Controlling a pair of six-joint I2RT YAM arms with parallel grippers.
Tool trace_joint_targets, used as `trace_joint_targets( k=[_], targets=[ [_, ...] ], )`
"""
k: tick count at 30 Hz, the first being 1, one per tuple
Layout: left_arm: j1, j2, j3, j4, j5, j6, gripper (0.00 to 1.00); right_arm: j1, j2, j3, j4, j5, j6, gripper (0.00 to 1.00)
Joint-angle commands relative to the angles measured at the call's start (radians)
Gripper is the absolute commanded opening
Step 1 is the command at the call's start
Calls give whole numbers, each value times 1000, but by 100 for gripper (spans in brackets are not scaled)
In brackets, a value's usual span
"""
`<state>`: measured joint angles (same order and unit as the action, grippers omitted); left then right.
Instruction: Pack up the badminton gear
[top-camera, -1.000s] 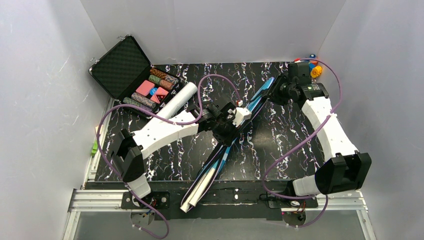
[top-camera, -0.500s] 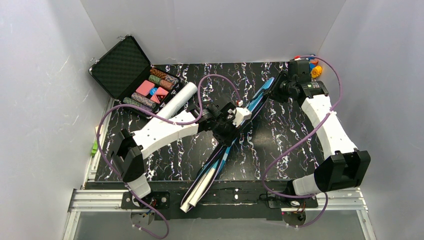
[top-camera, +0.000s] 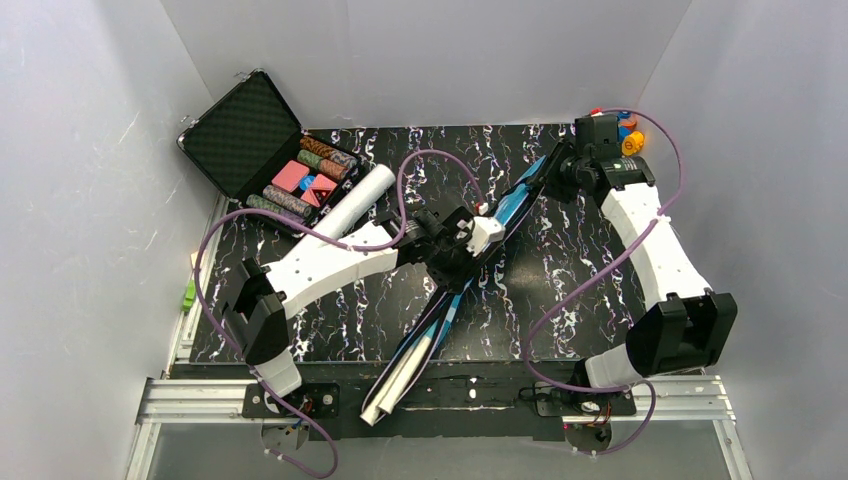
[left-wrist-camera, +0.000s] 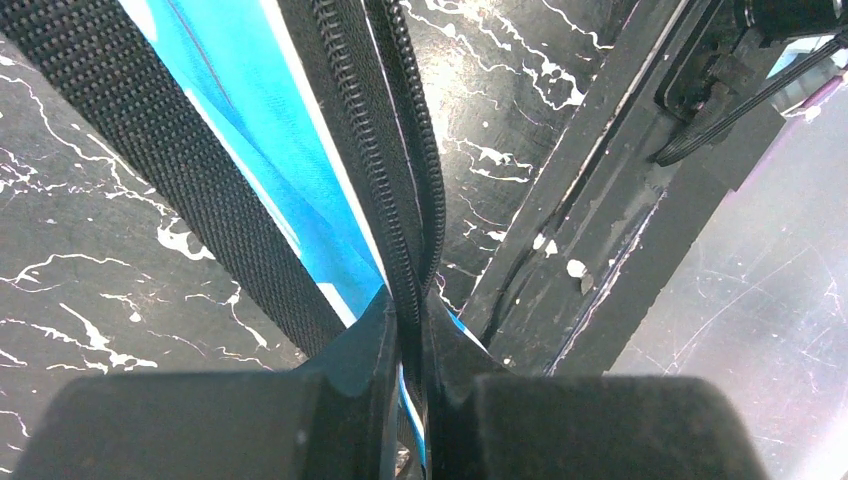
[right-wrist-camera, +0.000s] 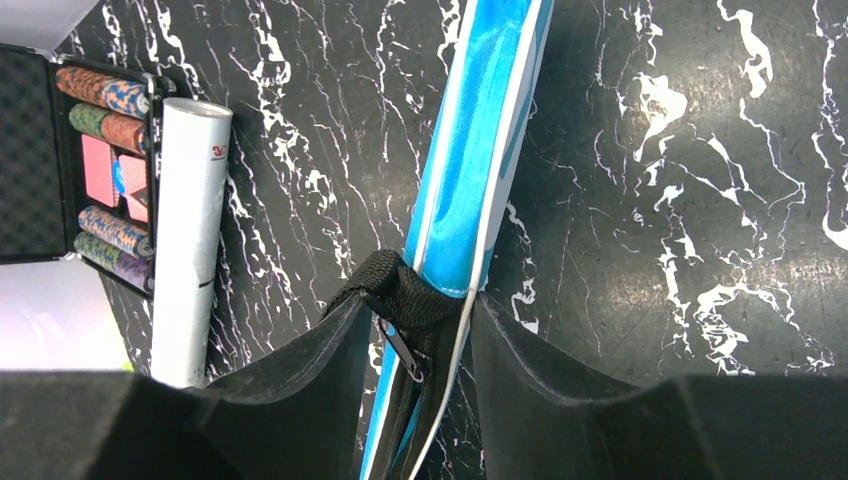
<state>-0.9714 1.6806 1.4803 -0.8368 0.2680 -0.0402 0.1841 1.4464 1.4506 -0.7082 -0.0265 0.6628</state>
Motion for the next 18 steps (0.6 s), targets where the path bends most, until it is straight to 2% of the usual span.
trace_joint_targets(
  k=[1, 9, 11, 15, 18],
  targets=[
    [-36, -27, 14, 30, -15, 34, 0, -9, 19, 29, -3, 21, 8, 49],
    [-59, -16, 16, 29, -78, 36, 0, -14, -2, -26, -22, 53, 7, 43],
    [-61, -11, 18, 30, -86, 56, 0, -17, -19, -52, -24, 55, 7, 37],
    [-67, 7, 35, 22, -103, 61, 0, -24, -67, -119, -24, 56, 8, 17],
    [-67, 21, 50, 13, -120, 53, 0, -25, -116, -177, -6, 9, 19, 14]
  ],
)
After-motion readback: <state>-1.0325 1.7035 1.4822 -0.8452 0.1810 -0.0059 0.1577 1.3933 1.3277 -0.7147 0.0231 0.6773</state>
